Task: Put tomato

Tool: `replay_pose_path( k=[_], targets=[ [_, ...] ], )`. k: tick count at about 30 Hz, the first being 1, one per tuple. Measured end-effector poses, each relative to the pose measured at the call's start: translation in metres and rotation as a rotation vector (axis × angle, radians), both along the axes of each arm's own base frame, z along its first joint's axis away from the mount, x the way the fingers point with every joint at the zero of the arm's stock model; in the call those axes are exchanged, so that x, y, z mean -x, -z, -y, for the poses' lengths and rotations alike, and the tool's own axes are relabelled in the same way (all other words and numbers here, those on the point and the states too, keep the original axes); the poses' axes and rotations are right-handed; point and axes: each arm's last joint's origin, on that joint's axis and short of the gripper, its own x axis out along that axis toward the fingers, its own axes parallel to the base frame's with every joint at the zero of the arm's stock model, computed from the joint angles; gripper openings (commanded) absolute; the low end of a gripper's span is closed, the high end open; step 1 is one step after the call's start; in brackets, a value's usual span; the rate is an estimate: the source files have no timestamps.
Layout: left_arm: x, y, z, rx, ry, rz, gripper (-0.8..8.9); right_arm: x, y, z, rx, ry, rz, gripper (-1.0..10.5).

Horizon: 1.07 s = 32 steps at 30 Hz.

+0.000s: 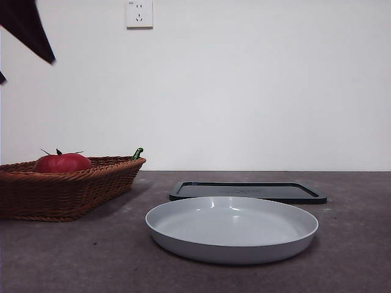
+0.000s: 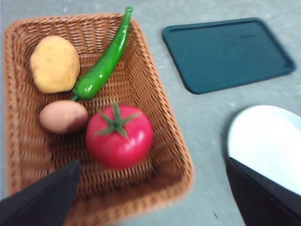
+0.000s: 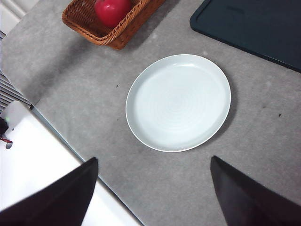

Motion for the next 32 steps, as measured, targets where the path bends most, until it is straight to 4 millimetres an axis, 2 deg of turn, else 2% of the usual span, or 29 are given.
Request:
replay_pose_path(
  k=[9, 15, 22, 32],
  targets=[
    [-0.051, 0.036, 0.006, -0.05, -0.026, -0.035, 5.0, 0.0, 0.0, 0.0, 0.0, 0.0, 0.0, 3.8],
    [-0.072, 0.057, 0.009, -0.076, -0.008, -0.045, 5.0, 0.0, 0.0, 0.0, 0.0, 0.0, 0.0, 3.8],
    [-0.083, 0.075, 0.01, -0.09, 0.0, -0.087, 5.0, 0.0, 0.0, 0.0, -0.001, 0.0, 0.0, 3.8],
    [-0.092, 0.091, 0.012, -0.1, 0.008, -0.116, 5.0, 0.0, 0.0, 0.0, 0.0, 0.0, 0.0, 3.8]
  ],
)
